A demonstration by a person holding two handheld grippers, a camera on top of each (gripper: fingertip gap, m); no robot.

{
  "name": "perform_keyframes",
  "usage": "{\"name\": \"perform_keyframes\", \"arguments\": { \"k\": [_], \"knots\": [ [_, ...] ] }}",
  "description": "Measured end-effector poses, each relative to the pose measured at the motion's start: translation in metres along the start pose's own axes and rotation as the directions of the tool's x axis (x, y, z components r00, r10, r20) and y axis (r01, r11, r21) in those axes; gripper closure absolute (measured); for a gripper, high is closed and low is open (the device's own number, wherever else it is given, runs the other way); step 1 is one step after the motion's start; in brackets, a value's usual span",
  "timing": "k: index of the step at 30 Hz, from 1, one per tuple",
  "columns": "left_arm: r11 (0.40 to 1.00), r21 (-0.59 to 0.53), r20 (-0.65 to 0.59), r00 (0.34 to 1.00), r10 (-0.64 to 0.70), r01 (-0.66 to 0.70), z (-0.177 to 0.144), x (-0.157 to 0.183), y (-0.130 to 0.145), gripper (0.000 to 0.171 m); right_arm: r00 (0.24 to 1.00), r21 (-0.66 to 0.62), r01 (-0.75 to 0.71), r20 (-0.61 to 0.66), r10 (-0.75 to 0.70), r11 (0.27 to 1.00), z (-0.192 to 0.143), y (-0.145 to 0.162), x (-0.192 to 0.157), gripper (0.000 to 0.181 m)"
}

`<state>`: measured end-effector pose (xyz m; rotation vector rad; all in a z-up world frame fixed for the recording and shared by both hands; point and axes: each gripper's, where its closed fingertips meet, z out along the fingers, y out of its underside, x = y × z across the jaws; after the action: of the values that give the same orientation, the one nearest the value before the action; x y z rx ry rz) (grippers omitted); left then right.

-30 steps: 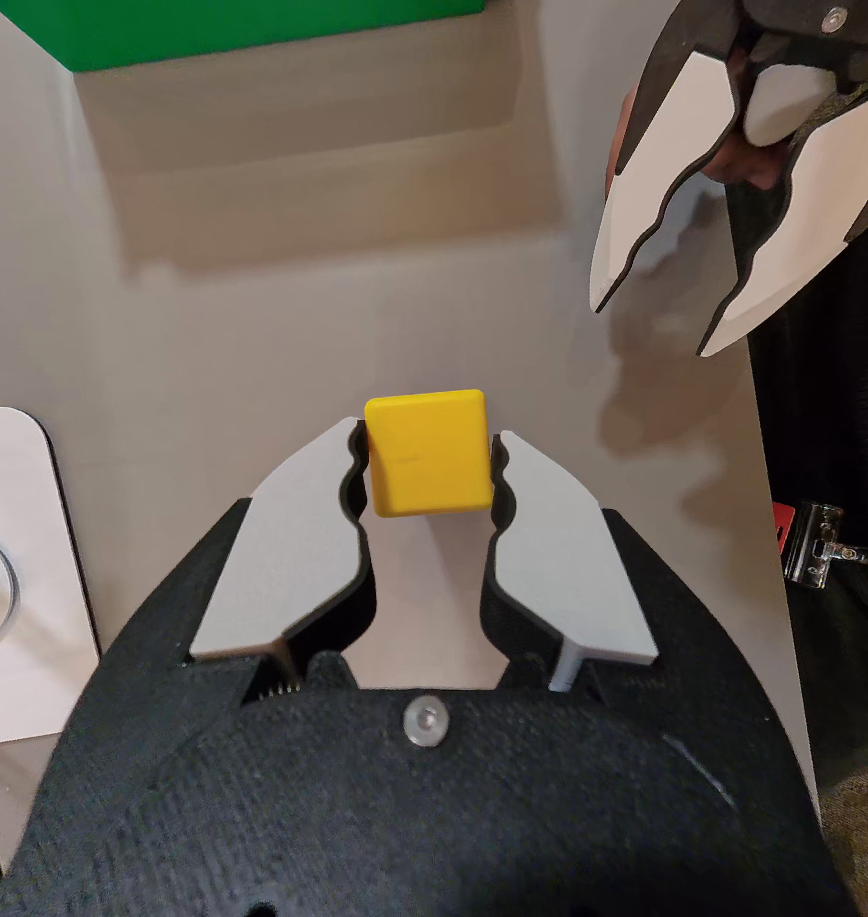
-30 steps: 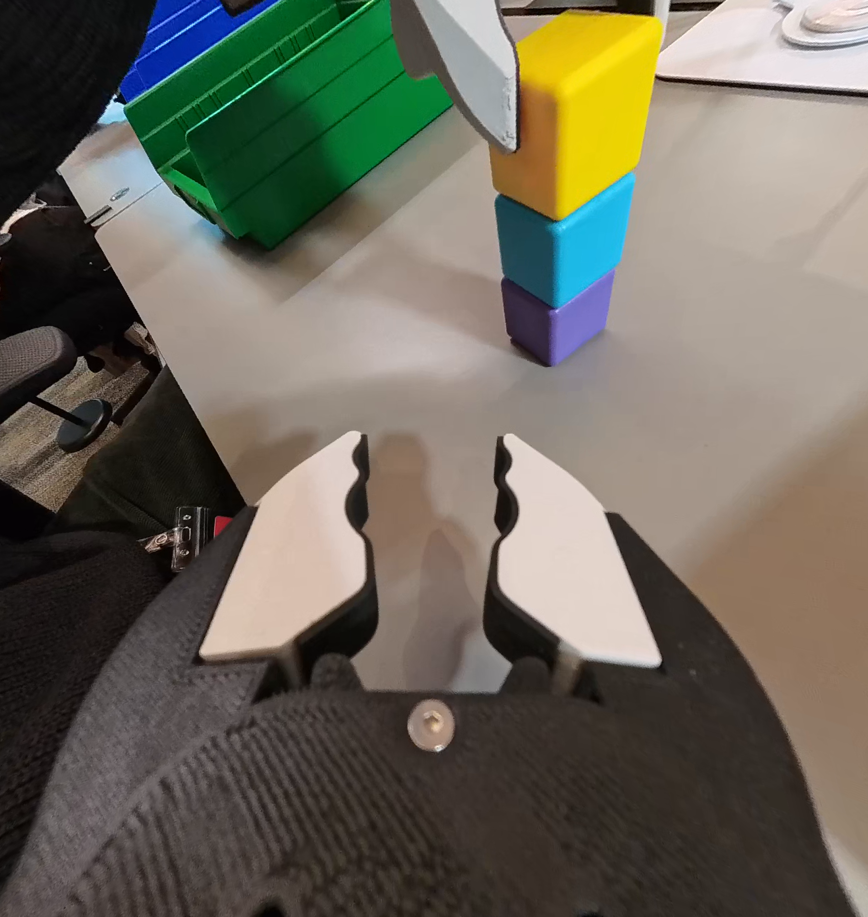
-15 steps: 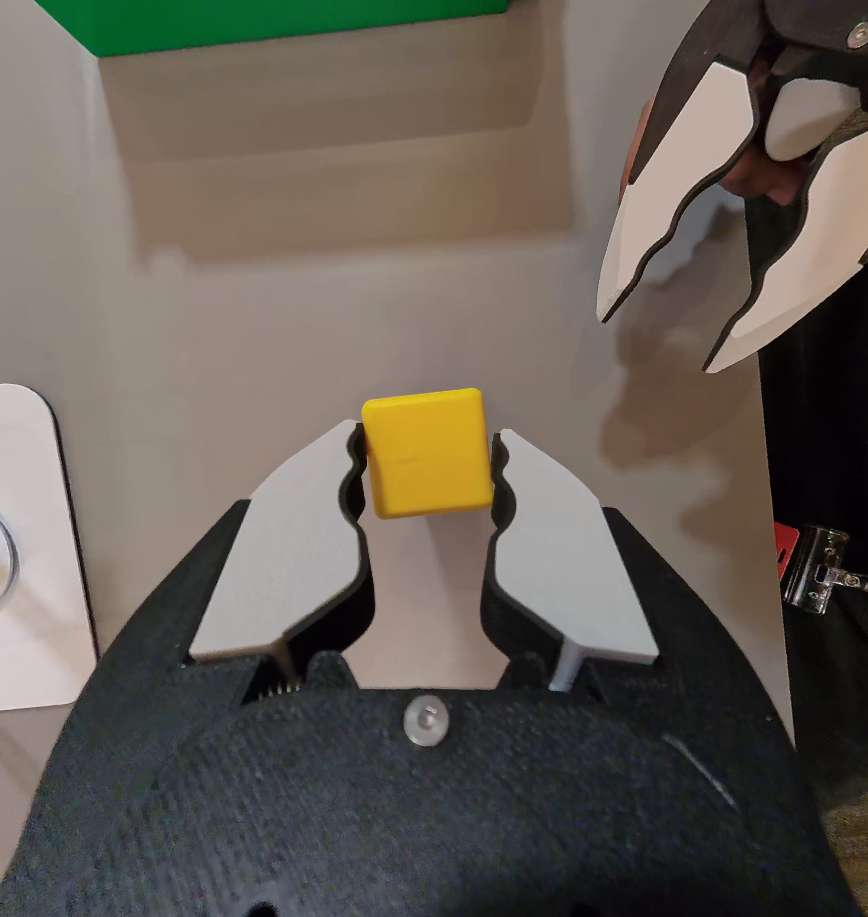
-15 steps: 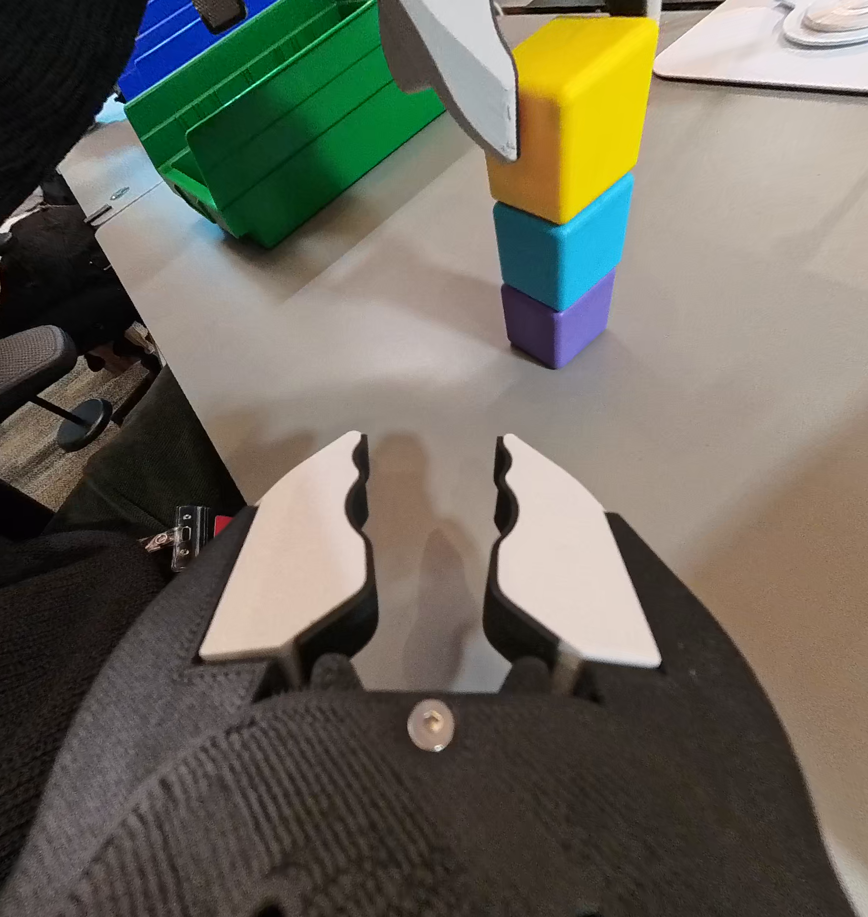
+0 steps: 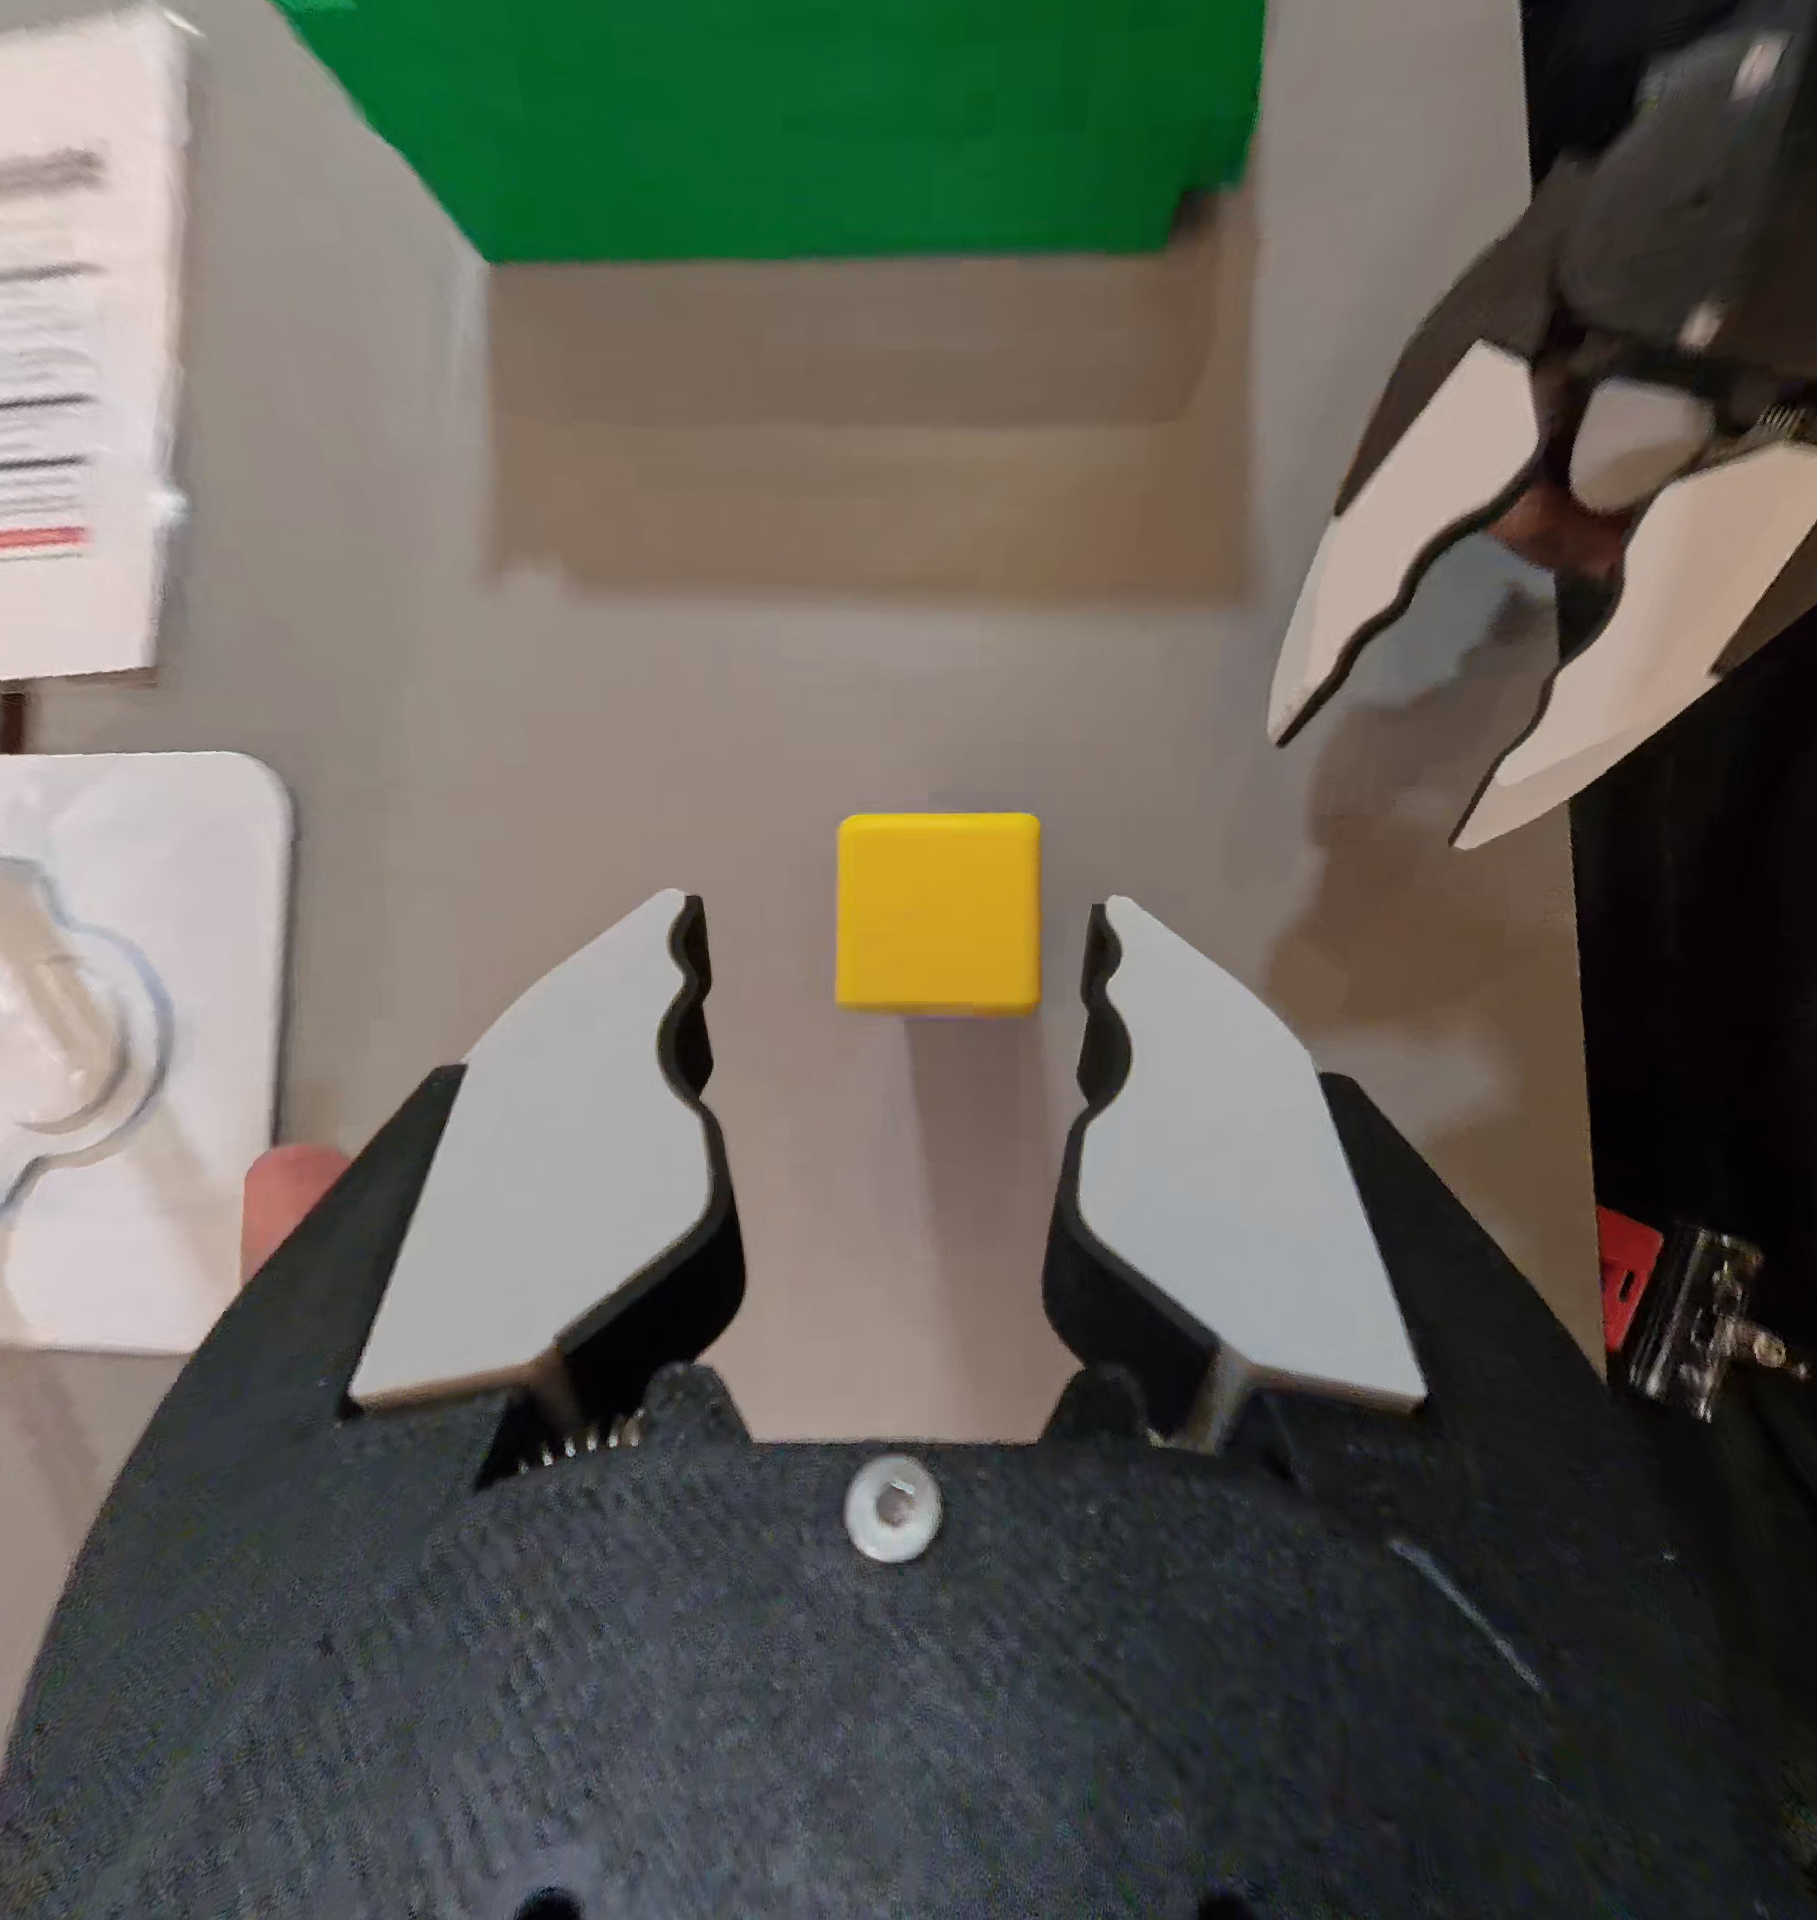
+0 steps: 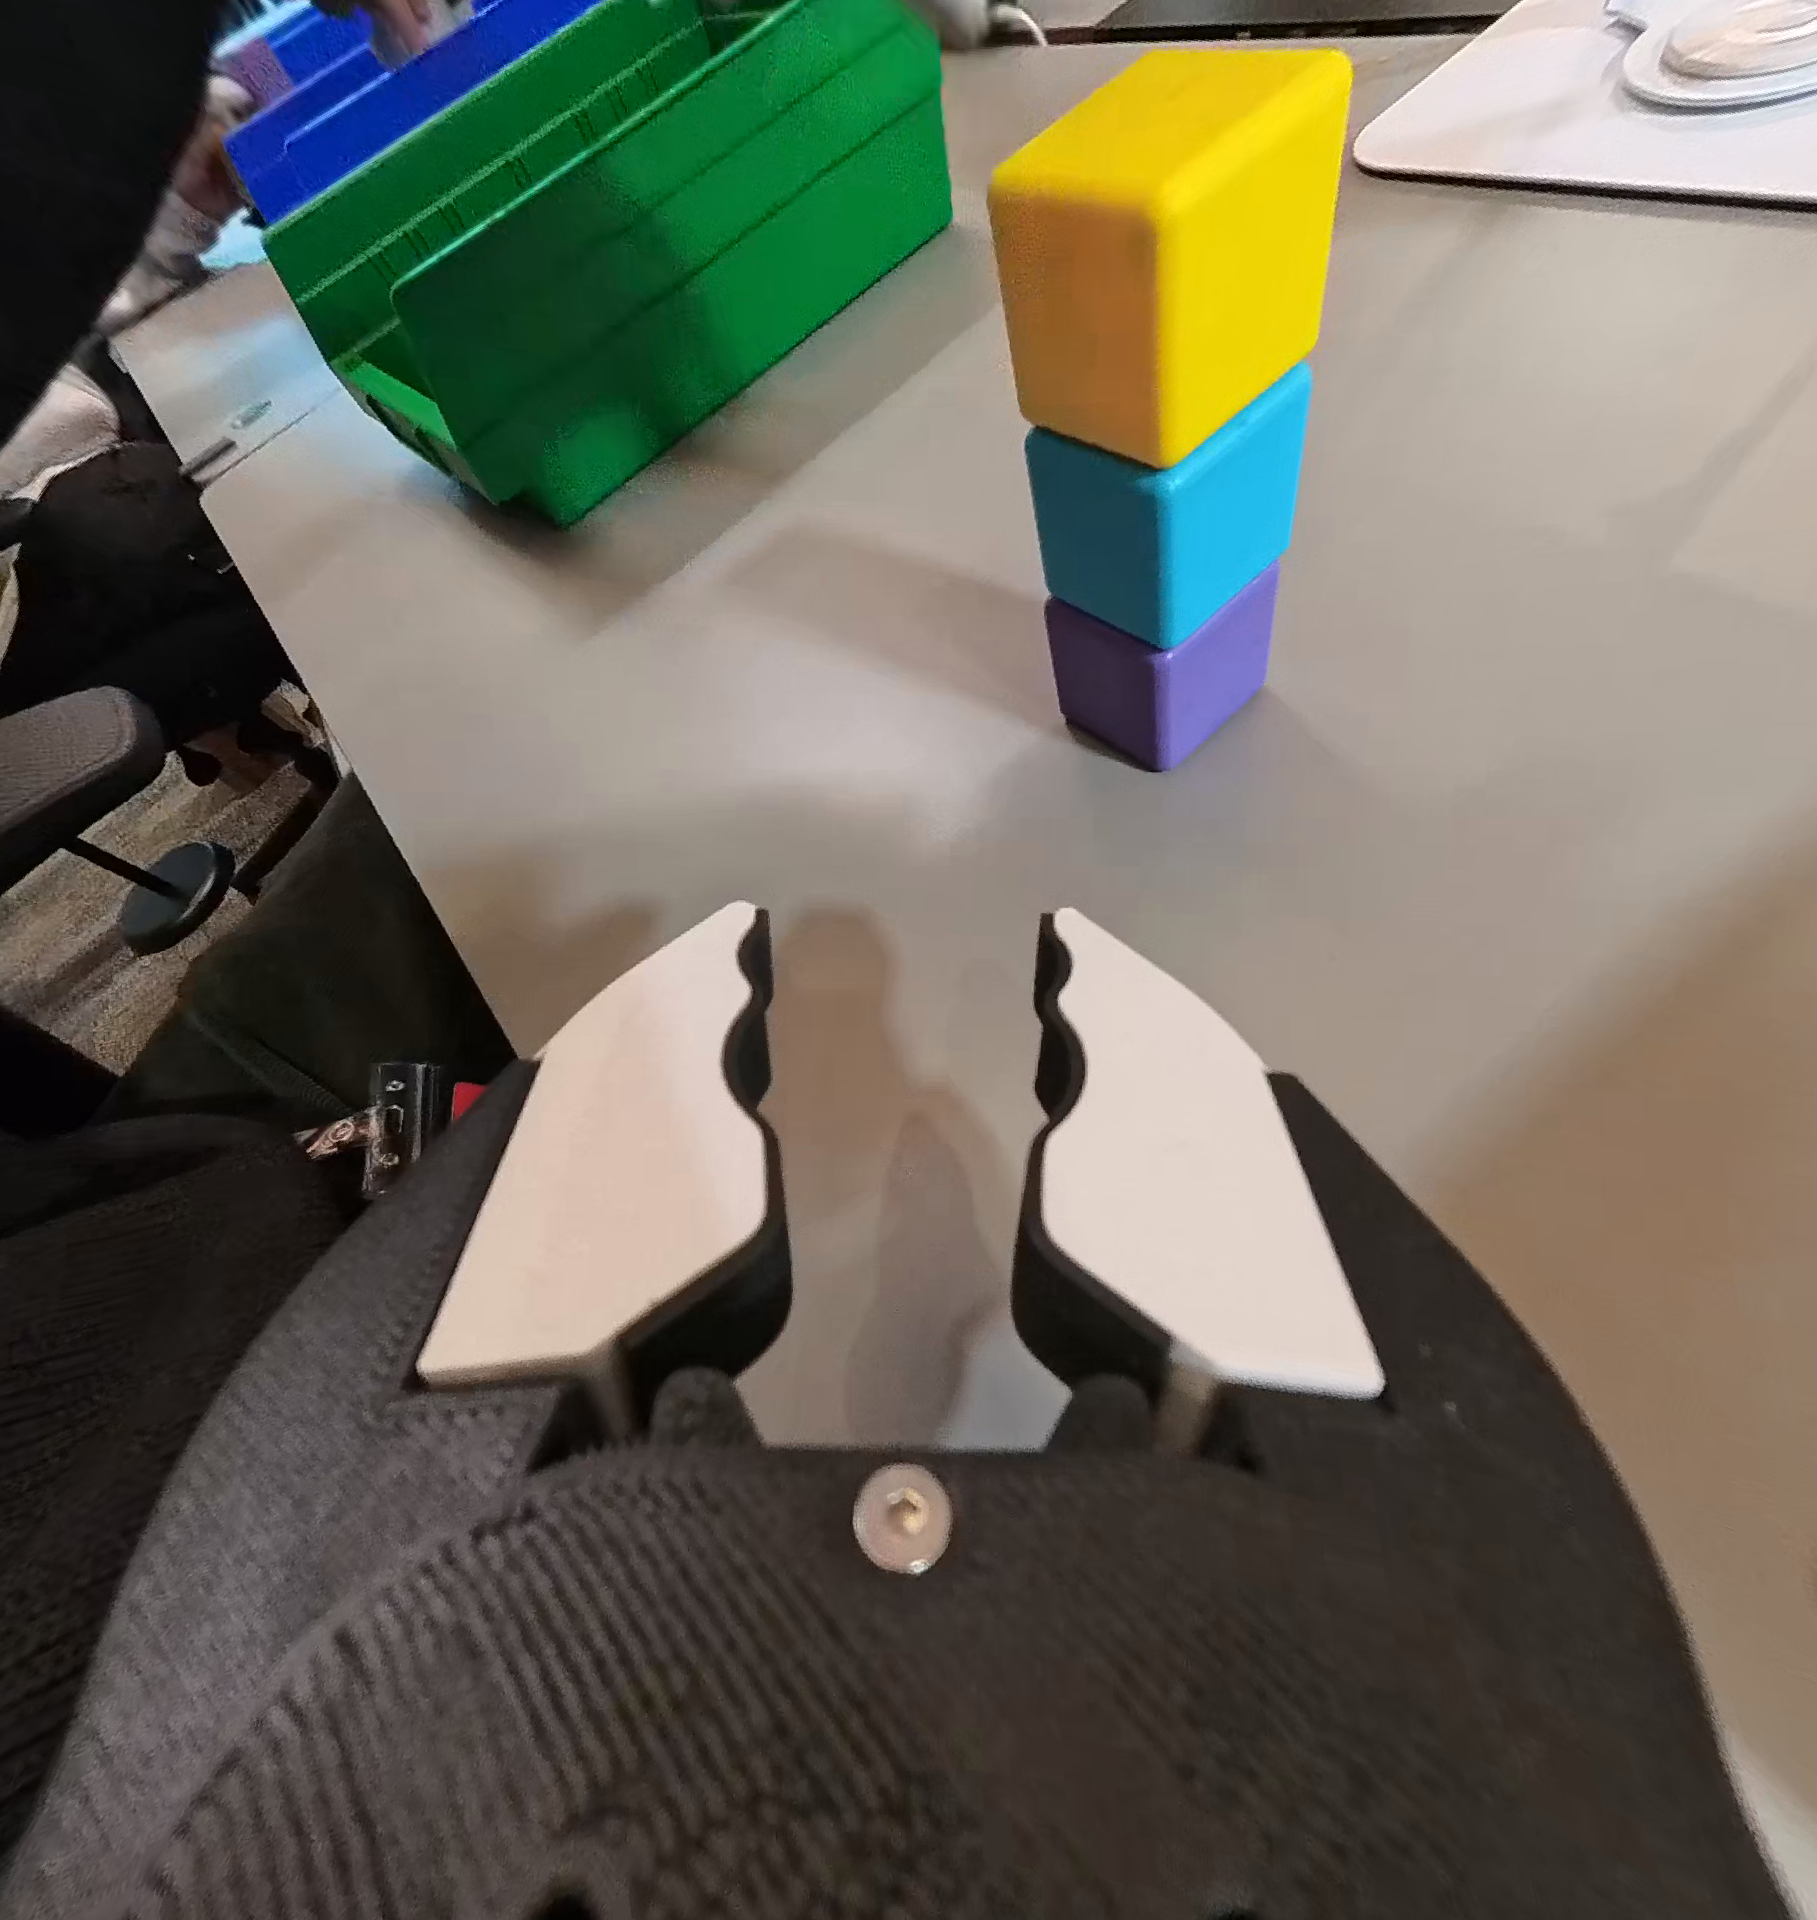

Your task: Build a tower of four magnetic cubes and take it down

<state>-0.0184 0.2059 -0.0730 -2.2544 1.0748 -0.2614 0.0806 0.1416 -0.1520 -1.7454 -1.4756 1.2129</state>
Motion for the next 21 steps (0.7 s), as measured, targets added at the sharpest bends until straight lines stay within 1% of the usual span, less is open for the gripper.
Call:
{"name": "perform_keyframes", "arguments": {
  "k": [1,3,4,5,6,8,10,11,12,13,14,15,17,19,21],
  "knots": [
    [0.998,0.048,0.044,0.999,-0.030,0.028,-0.017,-0.008,-0.002,0.101,1.000,0.002,-0.003,0.000,0.003,1.000,-0.001,0.000,0.000,0.132],
    [0.984,0.142,0.187,0.973,-0.132,0.107,-0.060,-0.036,0.003,0.101,1.000,0.006,-0.010,0.001,0.010,1.000,-0.002,0.000,0.000,0.132],
    [0.970,0.185,0.269,0.941,-0.206,0.160,-0.085,-0.054,0.013,0.101,1.000,0.008,-0.015,0.002,0.015,1.000,-0.003,0.000,0.000,0.132],
    [0.948,0.224,0.349,0.889,-0.296,0.228,-0.111,-0.072,0.028,0.101,1.000,0.009,-0.019,0.003,0.019,1.000,-0.003,0.001,0.000,0.132],
    [0.918,0.248,0.423,0.818,-0.390,0.309,-0.136,-0.090,0.051,0.101,1.000,0.009,-0.023,0.005,0.023,1.000,-0.004,0.001,0.000,0.132],
    [0.838,0.244,0.554,0.639,-0.534,0.489,-0.178,-0.116,0.113,0.100,1.000,0.009,-0.030,0.007,0.030,1.000,-0.004,0.002,-0.001,0.132],
    [0.723,0.240,0.643,0.452,-0.618,0.647,-0.206,-0.125,0.181,0.099,0.999,0.010,-0.034,0.008,0.034,0.999,-0.004,0.002,-0.001,0.132],
    [0.660,0.264,0.668,0.360,-0.651,0.703,-0.216,-0.126,0.211,0.099,0.999,0.009,-0.035,0.008,0.035,0.999,-0.004,0.002,-0.001,0.132],
    [0.598,0.291,0.678,0.281,-0.680,0.747,-0.223,-0.125,0.238,0.099,0.999,0.008,-0.037,0.009,0.037,0.999,-0.004,0.002,-0.001,0.132],
    [0.547,0.308,0.683,0.219,-0.697,0.778,-0.227,-0.122,0.262,0.100,0.999,0.006,-0.039,0.011,0.039,0.999,-0.003,0.002,-0.002,0.132],
    [0.501,0.311,0.690,0.171,-0.703,0.808,-0.228,-0.119,0.285,0.100,0.999,0.005,-0.041,0.012,0.041,0.999,-0.003,0.002,-0.002,0.131],
    [0.462,0.307,0.698,0.133,-0.704,0.832,-0.228,-0.115,0.305,0.100,0.999,0.004,-0.043,0.014,0.043,0.999,-0.002,0.002,-0.002,0.131],
    [0.410,0.288,0.724,0.083,-0.685,0.865,-0.224,-0.111,0.336,0.100,0.999,0.005,-0.045,0.017,0.045,0.999,-0.002,0.002,-0.003,0.131],
    [0.377,0.264,0.760,0.049,-0.648,0.888,-0.219,-0.110,0.360,0.099,0.999,0.006,-0.046,0.022,0.046,0.999,-0.001,0.001,-0.004,0.131],
    [0.341,0.273,0.783,-0.002,-0.622,0.900,-0.215,-0.114,0.378,0.094,0.998,0.006,-0.047,0.028,0.047,0.999,0.000,0.000,-0.005,0.131]
  ]
}}
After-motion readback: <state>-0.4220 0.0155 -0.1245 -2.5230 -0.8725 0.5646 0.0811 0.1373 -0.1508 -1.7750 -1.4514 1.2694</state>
